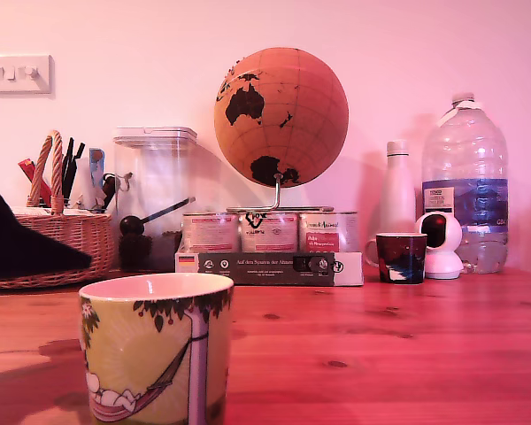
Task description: Pick up the coffee capsules on the table and drop them inside the coffee cup
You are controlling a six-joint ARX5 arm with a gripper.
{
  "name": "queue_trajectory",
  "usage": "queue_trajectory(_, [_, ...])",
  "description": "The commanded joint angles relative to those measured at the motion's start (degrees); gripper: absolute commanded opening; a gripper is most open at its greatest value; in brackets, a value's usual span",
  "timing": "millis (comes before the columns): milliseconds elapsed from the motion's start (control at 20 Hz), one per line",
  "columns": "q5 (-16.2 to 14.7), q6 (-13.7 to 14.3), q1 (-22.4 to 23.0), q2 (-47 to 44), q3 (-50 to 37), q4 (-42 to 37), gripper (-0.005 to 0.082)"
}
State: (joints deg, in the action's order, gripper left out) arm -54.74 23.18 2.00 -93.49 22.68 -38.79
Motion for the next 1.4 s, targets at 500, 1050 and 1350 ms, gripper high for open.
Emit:
queue_trajectory(500, [-0.1,1.3,2.3,-10.1,6.8,-0.3,0.0712])
queue_trajectory(1050, [1.0,1.5,7.1,-17.7,11.6,-0.3,0.0712])
queue_trajectory(1350, [3.7,1.9,10.1,-19.3,14.0,-0.3,0.0712])
